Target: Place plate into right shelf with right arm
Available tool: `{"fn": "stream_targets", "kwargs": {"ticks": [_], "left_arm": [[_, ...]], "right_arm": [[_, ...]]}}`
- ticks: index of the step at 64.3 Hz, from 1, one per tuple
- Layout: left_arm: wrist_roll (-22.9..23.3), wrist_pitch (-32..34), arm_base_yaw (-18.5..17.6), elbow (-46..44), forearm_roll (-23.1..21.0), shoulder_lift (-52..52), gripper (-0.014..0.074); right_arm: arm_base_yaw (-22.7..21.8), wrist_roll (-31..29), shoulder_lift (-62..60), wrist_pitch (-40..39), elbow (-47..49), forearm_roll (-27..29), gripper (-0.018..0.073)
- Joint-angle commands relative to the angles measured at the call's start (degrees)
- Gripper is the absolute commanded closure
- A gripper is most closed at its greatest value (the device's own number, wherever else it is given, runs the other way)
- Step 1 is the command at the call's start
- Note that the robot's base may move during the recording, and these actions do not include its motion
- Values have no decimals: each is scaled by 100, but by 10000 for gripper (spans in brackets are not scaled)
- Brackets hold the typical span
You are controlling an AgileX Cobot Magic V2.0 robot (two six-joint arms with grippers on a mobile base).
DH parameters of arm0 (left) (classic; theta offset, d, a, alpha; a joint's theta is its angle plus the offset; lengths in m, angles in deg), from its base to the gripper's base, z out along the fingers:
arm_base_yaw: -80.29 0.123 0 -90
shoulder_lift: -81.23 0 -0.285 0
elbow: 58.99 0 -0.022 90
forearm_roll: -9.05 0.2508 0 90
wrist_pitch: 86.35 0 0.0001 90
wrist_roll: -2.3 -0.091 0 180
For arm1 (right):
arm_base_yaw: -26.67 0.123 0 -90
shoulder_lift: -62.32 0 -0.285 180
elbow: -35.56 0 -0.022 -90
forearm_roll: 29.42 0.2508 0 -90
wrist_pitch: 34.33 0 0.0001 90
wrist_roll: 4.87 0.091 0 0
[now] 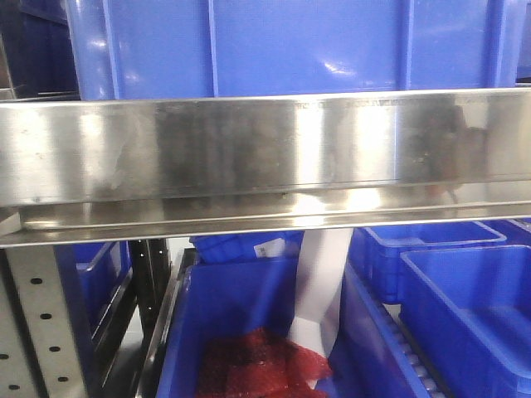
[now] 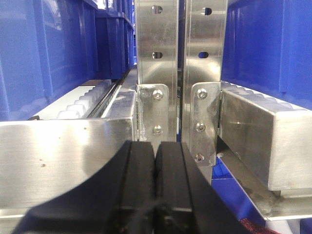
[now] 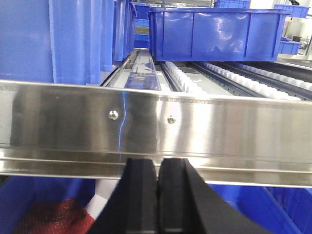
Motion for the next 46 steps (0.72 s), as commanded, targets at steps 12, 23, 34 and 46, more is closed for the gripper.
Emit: {"fn": "stream_targets", "kwargs": {"ticks": [12, 23, 34, 46], "left_arm": [[14, 511, -30, 55, -12, -63, 643], [14, 511, -30, 55, -12, -63, 643], [14, 511, -30, 55, -12, -63, 643], [14, 511, -30, 55, -12, -63, 643]], "right_arm": [[-26, 19, -84, -475, 32, -39, 510], [-26, 19, -84, -475, 32, -39, 510], [-26, 19, -84, -475, 32, -39, 510], [-26, 19, -84, -475, 32, -39, 510]]}}
